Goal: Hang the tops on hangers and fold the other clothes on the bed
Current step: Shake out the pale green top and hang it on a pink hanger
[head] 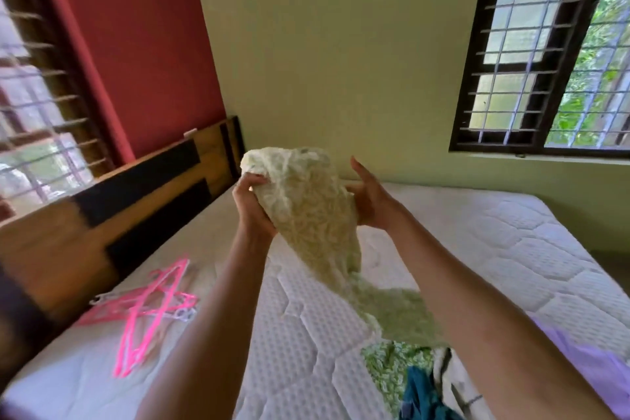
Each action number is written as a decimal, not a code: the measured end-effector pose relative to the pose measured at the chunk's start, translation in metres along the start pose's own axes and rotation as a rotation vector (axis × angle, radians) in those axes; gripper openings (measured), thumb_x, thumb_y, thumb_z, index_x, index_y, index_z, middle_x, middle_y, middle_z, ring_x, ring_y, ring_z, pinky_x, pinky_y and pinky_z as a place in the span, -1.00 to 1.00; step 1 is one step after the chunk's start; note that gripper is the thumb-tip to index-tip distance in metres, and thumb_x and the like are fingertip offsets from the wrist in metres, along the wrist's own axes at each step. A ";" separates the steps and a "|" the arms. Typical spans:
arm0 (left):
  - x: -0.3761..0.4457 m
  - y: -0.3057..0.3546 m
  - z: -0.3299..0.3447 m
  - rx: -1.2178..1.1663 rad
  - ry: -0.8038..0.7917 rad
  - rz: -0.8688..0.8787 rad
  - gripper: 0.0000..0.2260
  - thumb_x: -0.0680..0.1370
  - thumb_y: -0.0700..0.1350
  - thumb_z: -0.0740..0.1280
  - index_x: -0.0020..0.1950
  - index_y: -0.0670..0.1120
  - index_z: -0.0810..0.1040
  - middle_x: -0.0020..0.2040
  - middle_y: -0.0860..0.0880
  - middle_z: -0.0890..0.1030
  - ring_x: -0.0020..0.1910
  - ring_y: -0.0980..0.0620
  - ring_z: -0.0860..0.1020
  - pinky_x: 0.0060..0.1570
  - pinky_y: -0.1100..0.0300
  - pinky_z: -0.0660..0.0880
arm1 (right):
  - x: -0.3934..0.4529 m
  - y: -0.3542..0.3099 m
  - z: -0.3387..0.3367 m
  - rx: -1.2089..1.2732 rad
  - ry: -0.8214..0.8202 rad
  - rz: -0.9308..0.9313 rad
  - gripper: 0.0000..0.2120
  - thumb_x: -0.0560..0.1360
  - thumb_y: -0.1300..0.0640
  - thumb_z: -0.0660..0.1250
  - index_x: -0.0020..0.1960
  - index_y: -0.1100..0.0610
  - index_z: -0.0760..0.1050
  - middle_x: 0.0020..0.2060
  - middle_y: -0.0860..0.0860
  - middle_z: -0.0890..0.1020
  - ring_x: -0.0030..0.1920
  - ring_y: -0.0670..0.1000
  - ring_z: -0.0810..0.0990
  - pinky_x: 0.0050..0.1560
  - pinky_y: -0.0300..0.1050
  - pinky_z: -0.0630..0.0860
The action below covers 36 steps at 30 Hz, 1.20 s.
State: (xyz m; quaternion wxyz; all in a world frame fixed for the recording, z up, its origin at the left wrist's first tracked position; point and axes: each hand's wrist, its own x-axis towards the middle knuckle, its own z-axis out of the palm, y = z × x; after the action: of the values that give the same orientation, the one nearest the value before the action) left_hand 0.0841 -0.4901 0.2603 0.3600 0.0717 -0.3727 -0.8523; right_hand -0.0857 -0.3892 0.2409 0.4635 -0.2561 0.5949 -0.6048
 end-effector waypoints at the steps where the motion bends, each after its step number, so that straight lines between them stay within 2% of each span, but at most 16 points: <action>1: -0.003 0.007 -0.007 0.019 -0.009 -0.018 -0.68 0.31 -0.09 0.14 -0.08 -0.13 0.60 -0.20 -0.10 0.63 -0.21 -0.08 0.61 -0.07 0.07 0.49 | 0.003 0.003 0.019 0.046 -0.046 -0.048 -0.52 0.44 -0.33 0.17 -0.24 0.06 0.56 -0.38 -0.01 0.53 -0.37 -0.05 0.52 -0.35 -0.23 0.41; 3: -0.005 0.026 -0.026 0.120 0.004 -0.076 -0.71 0.34 -0.10 0.19 -0.05 -0.16 0.57 -0.21 -0.12 0.62 -0.21 -0.09 0.60 -0.08 0.07 0.49 | 0.012 0.006 0.057 0.148 -0.054 -0.152 -0.65 0.54 -0.01 0.21 -0.39 0.04 0.49 -0.52 -0.08 0.47 -0.50 -0.13 0.45 -0.48 -0.28 0.38; 5: -0.004 0.049 -0.048 0.304 0.074 -0.146 -0.72 0.29 -0.13 0.22 -0.07 -0.19 0.56 -0.26 -0.13 0.62 -0.26 -0.09 0.59 -0.16 0.09 0.53 | 0.029 0.003 0.086 0.257 0.078 -0.272 -0.89 0.44 0.25 0.28 -0.19 0.07 0.42 -0.34 -0.03 0.50 -0.35 -0.09 0.49 -0.38 -0.25 0.45; 7: -0.001 0.069 -0.074 0.465 0.234 -0.195 -0.76 0.25 -0.18 0.25 -0.12 -0.18 0.54 -0.31 -0.11 0.58 -0.34 -0.06 0.55 -0.26 0.13 0.50 | 0.043 -0.004 0.100 0.348 0.232 -0.373 -0.68 0.40 0.46 0.18 -0.10 0.04 0.35 -0.25 0.03 0.45 -0.28 -0.03 0.45 -0.40 -0.27 0.44; 9: 0.004 0.084 -0.112 0.578 0.553 -0.168 -0.76 0.24 -0.19 0.30 -0.11 -0.19 0.53 -0.22 -0.12 0.54 -0.30 -0.06 0.52 -0.29 0.13 0.47 | 0.054 -0.015 0.110 0.438 0.327 -0.436 -0.61 0.37 0.54 0.08 -0.12 0.05 0.33 -0.29 0.05 0.40 -0.32 -0.03 0.40 -0.48 -0.34 0.38; 12: 0.002 0.096 -0.162 0.825 1.044 -0.199 -0.49 0.36 -0.18 0.37 0.29 -0.24 0.41 0.28 -0.21 0.45 0.21 -0.19 0.47 0.16 0.01 0.44 | 0.058 -0.024 0.139 0.372 0.238 -0.428 -0.61 0.31 0.53 0.05 -0.14 0.07 0.36 -0.33 0.04 0.38 -0.34 -0.03 0.37 -0.48 -0.36 0.33; 13: 0.002 0.098 -0.168 0.959 1.080 -0.181 -0.43 0.37 -0.15 0.39 0.36 -0.20 0.35 0.35 -0.20 0.38 0.30 -0.19 0.40 0.24 0.00 0.38 | 0.060 -0.024 0.150 0.306 0.173 -0.413 -0.59 0.32 0.54 0.03 -0.13 0.07 0.38 -0.33 0.04 0.39 -0.34 -0.03 0.38 -0.47 -0.35 0.33; 14: 0.005 0.101 -0.173 1.052 1.001 -0.129 -0.40 0.36 -0.12 0.41 0.36 -0.17 0.34 0.35 -0.19 0.38 0.31 -0.19 0.40 0.25 -0.01 0.38 | 0.063 -0.023 0.165 0.235 0.097 -0.391 -0.58 0.31 0.53 0.03 -0.12 0.06 0.40 -0.34 0.04 0.41 -0.36 -0.04 0.40 -0.47 -0.35 0.33; 18: 0.022 0.113 -0.169 1.008 0.209 0.029 -0.32 0.25 -0.13 0.48 0.33 -0.16 0.35 0.22 -0.14 0.50 0.23 -0.07 0.49 0.11 0.10 0.45 | 0.062 -0.022 0.221 -0.093 -0.207 -0.283 -0.48 0.31 0.49 -0.04 0.03 0.04 0.44 -0.27 0.10 0.47 -0.46 -0.07 0.47 -0.52 -0.32 0.40; 20: 0.020 0.123 -0.165 1.050 -0.017 0.030 -0.36 0.25 -0.22 0.44 0.31 -0.16 0.36 0.09 -0.04 0.53 0.08 0.10 0.53 0.06 0.27 0.47 | 0.060 -0.025 0.240 -0.188 -0.304 -0.271 -0.47 0.23 0.41 0.04 0.09 0.04 0.44 -0.21 0.10 0.53 -0.37 -0.03 0.50 -0.47 -0.28 0.45; 22: 0.017 0.133 -0.167 1.110 -0.112 -0.015 -0.55 0.30 -0.27 0.46 0.17 -0.17 0.49 -0.07 0.03 0.58 -0.09 0.16 0.56 -0.10 0.36 0.51 | 0.062 -0.030 0.247 -0.156 -0.315 -0.270 -0.48 0.17 0.31 0.11 0.10 0.06 0.45 -0.26 0.07 0.52 -0.34 -0.03 0.48 -0.41 -0.25 0.45; 24: 0.015 0.141 -0.181 1.026 -0.073 -0.026 -0.74 0.27 -0.20 0.50 -0.08 -0.11 0.58 -0.29 0.09 0.62 -0.31 0.19 0.58 -0.27 0.34 0.51 | 0.061 -0.033 0.243 -0.207 -0.224 -0.318 -0.60 0.26 0.21 0.27 0.10 0.06 0.45 -0.33 0.02 0.47 -0.36 -0.05 0.43 -0.39 -0.23 0.39; 27: 0.015 0.156 -0.191 0.988 0.063 0.084 -0.87 0.26 -0.18 0.47 -0.24 -0.08 0.59 -0.44 0.10 0.57 -0.46 0.20 0.51 -0.38 0.31 0.46 | 0.064 -0.029 0.225 -0.797 -0.150 -0.360 -0.61 0.42 0.23 0.43 0.17 0.06 0.38 -0.25 -0.06 0.48 -0.30 -0.09 0.45 -0.37 -0.25 0.39; 30: 0.023 0.165 -0.184 1.197 0.198 0.342 -0.83 0.34 -0.34 0.40 -0.25 -0.06 0.60 -0.37 0.11 0.56 -0.44 0.29 0.48 -0.33 0.28 0.45 | 0.076 -0.009 0.212 -1.231 -0.071 -0.326 -0.84 0.40 0.34 0.37 -0.07 0.16 0.49 -0.19 0.07 0.55 -0.15 0.02 0.51 -0.27 -0.15 0.35; 32: 0.024 0.168 -0.171 1.224 0.296 0.502 -0.80 0.35 -0.35 0.36 -0.20 -0.07 0.62 -0.33 0.13 0.57 -0.40 0.29 0.50 -0.33 0.29 0.45 | 0.083 0.001 0.205 -1.309 0.156 -0.394 -0.88 0.44 0.24 0.28 -0.26 0.11 0.47 -0.14 0.16 0.61 -0.07 0.10 0.57 -0.19 -0.08 0.42; 36: 0.018 0.176 -0.156 1.144 0.631 0.603 -0.77 0.38 -0.32 0.25 -0.08 -0.12 0.63 -0.13 -0.01 0.64 -0.23 0.15 0.51 -0.34 0.47 0.35 | 0.096 0.015 0.188 -1.437 0.425 -0.298 -0.89 0.47 0.14 0.25 -0.08 0.10 0.54 0.02 0.13 0.62 0.11 0.16 0.57 0.06 -0.01 0.45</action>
State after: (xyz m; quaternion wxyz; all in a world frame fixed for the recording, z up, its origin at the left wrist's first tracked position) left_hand 0.2304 -0.6742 0.2724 0.5763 0.3858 -0.6427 -0.3256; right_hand 0.0382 -0.5611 0.2334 -0.0282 -0.4503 0.8777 -0.1614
